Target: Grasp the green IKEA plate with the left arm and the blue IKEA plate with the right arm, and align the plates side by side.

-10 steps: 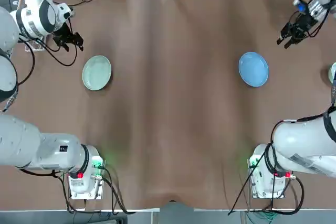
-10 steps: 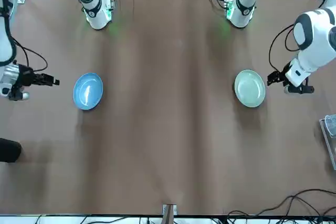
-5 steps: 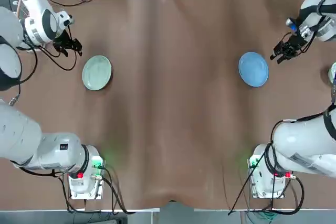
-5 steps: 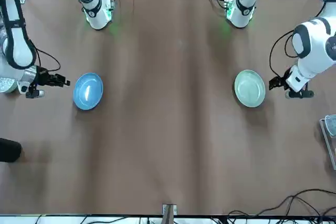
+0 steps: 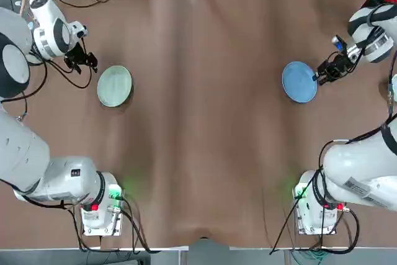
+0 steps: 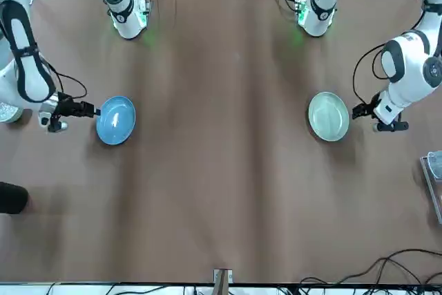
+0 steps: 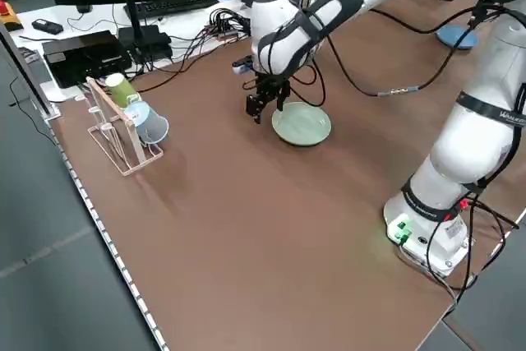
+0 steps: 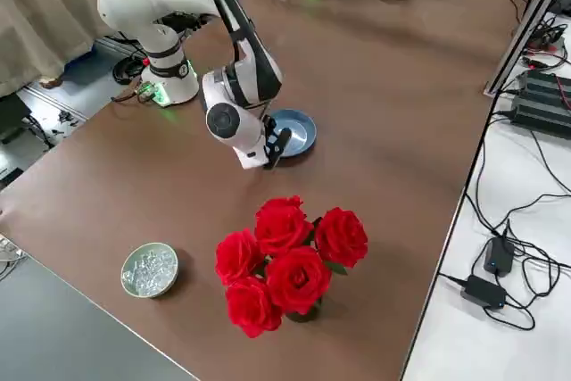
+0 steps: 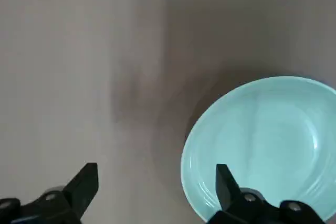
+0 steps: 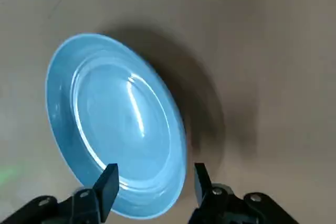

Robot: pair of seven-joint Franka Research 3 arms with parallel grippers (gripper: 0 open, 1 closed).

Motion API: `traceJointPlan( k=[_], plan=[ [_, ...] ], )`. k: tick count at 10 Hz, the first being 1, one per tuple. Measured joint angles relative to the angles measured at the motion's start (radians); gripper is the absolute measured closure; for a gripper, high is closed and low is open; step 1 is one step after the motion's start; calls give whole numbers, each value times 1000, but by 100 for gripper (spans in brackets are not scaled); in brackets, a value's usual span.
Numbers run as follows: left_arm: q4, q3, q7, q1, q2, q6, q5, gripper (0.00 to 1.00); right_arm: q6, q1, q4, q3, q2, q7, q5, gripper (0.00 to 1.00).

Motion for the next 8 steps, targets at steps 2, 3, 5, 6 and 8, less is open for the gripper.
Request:
traceJointPlan(
  k=[2,3,5,6,8],
  plan=[
    [0,-24,0,0,27,15,-32,4,2,0,0,3,19,-9,8,34],
    [0,-33,0,0,37,21,-38,4,2,1,0,7,23,-9,22,35],
    [-1,-39,0,0,52,23,-38,7,2,10,0,12,32,-12,48,37],
    [-1,-44,0,0,63,25,-38,8,2,15,0,13,32,-12,55,38],
    [-1,-50,0,0,85,37,-38,8,2,36,0,14,32,-13,85,41]
  ],
)
